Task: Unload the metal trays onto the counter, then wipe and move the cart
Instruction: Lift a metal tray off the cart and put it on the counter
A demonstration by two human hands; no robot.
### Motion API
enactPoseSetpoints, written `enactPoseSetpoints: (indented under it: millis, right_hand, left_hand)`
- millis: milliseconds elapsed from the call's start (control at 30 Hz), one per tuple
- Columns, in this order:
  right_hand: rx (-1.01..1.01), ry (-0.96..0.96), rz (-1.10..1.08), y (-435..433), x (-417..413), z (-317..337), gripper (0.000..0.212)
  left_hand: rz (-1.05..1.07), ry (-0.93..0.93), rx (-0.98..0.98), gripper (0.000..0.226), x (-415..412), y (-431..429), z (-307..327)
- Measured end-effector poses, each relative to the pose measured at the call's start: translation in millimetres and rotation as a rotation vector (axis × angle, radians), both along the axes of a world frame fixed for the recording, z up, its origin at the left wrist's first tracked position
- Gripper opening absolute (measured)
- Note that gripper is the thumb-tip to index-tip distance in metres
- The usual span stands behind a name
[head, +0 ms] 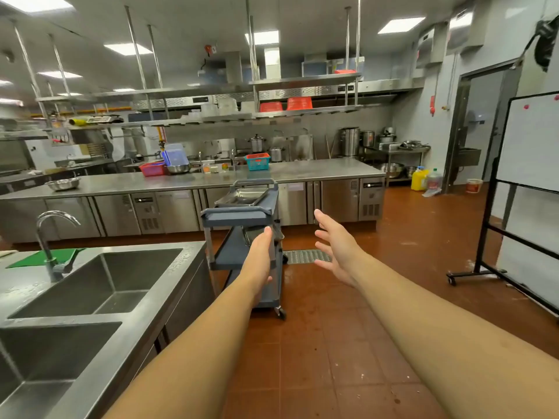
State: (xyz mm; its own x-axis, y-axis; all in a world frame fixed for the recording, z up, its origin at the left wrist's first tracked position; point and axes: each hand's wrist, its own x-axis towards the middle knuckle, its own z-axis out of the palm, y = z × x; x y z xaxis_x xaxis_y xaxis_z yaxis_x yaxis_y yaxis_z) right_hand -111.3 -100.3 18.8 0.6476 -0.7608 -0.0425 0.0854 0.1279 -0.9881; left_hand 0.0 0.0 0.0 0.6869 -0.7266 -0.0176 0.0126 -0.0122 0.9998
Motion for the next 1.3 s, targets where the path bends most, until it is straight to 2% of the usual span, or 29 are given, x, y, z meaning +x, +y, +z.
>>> enactPoseSetpoints:
  millis: [267, 800, 1100, 1300]
  right_hand:
    - [0.051, 0.017, 0.019, -42, 50, -17, 0.065]
    - [0.067, 0.084, -0.040, -155, 261, -36, 0.066]
    - [0.100, 0.135, -0.052, -228, 326, -60, 0.065]
    - [0.116, 0.148, -0.037, -307, 360, -76, 0.064]
  left_hand:
    - [-0.025, 0.012, 0.024, 0.059, 44, -47, -11]
    - [-0.049, 0.071, 0.051, 0.057, 249, -170, -25]
    - [-0.069, 0.099, 0.085, 0.054, 312, -239, -48]
    - [-0.046, 0.117, 0.111, 0.052, 338, -313, -64]
